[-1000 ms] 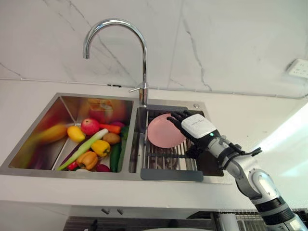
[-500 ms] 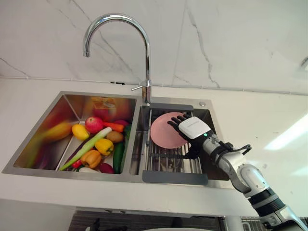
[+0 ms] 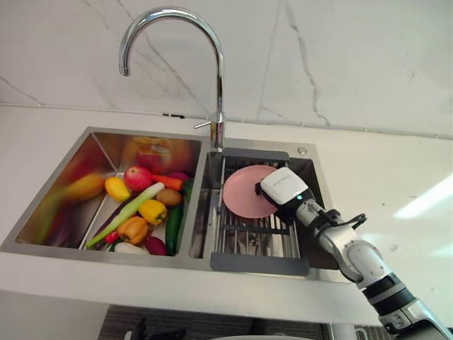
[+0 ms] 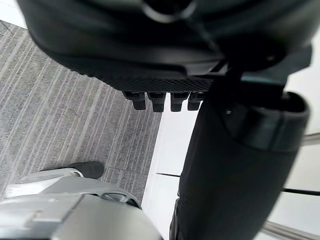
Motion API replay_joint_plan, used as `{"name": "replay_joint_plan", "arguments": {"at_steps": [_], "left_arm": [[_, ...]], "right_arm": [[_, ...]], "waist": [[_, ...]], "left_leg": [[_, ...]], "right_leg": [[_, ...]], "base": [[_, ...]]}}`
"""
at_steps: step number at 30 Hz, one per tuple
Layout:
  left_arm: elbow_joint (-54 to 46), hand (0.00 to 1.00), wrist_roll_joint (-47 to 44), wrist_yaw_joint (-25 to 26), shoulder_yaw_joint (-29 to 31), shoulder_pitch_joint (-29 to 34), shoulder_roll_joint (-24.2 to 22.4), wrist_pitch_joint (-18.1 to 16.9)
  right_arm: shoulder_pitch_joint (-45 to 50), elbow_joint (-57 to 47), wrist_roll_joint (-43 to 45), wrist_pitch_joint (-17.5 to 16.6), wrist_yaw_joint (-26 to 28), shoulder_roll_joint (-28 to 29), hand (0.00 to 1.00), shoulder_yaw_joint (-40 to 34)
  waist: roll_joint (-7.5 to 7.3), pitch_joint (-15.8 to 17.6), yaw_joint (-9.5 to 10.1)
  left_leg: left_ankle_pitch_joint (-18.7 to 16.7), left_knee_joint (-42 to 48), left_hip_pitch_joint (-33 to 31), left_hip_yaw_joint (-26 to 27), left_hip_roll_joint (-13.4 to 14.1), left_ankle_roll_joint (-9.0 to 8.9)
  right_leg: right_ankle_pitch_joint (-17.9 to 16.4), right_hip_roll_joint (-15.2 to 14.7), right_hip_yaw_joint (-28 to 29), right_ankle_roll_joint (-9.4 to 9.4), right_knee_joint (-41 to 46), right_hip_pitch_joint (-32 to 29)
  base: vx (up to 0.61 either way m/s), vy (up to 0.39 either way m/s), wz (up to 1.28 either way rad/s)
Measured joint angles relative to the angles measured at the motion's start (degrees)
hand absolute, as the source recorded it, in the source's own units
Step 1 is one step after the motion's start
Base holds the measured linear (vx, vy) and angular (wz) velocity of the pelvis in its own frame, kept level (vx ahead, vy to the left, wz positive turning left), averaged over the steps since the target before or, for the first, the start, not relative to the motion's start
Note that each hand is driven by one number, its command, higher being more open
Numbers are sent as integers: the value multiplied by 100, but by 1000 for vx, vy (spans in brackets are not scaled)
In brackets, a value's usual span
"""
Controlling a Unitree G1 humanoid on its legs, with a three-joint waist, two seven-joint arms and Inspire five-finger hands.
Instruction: Walk over to the sink, pick up the cup, carry it to the dishwasher, place the cup inside the dishwasher, then close the dishwasher door
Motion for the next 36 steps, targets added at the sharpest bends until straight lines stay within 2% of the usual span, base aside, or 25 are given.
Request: {"name": "replay_joint_plan", "arguments": {"at_steps": [2, 10, 18, 24, 27, 30, 36], "left_arm": [[1, 100, 0, 6, 0, -16, -3, -14], [3, 100, 18, 191, 1, -5, 5, -174], [1, 100, 28, 230, 3, 71, -26, -248], [1, 100, 28, 253, 13, 70, -103, -373], [0, 100, 28, 268, 68, 66, -168, -435], [5, 100, 29, 348, 154, 75, -206, -478], [-11, 100, 66, 818, 249, 173, -188, -651]], "right_arm": [[-174, 27, -75, 165, -516, 1, 0, 9], [-231, 544, -30, 508, -1441, 154, 0, 279], [-234, 611, 1069, 539, -1545, 181, 0, 272], [-233, 68, 1884, 539, -1524, 173, 0, 179], [-232, -365, 2126, 491, -1544, 198, 0, -117], [-232, -763, 2534, 495, -1715, 224, 0, -709], [299, -1649, 3006, 389, -2103, 323, 0, -1511]], "waist": [[2, 1, -5], [-8, 170, 101], [10, 181, 100], [10, 179, 110], [7, 176, 138], [2, 167, 161], [-99, 100, 139]], "left_leg": [[3, -9, 28, -3, -38, -3], [93, -100, 44, -11, -86, 34], [120, -126, 42, -14, 26, 33], [143, -141, 2, 2, 27, 57], [194, -236, 43, 16, -21, 101], [275, -344, 78, 21, -138, 167], [318, -350, 29, 95, -244, 239]], "right_leg": [[20, -35, 10, 27, -1, 31], [10, -90, -42, 35, -4, 28], [-59, 22, -98, -44, -3, 23], [12, 45, -64, -78, -2, -39], [92, 30, -18, -69, -2, -48], [163, -57, 62, -33, -2, -69], [235, -153, 150, -29, -2, -150]], "base": [[-24, 107, 1], [-47, 67, 4], [-2, 16, 1], [10, 70, -3], [-13, 105, -5], [-47, 123, -2], [-68, 83, -5]]}}
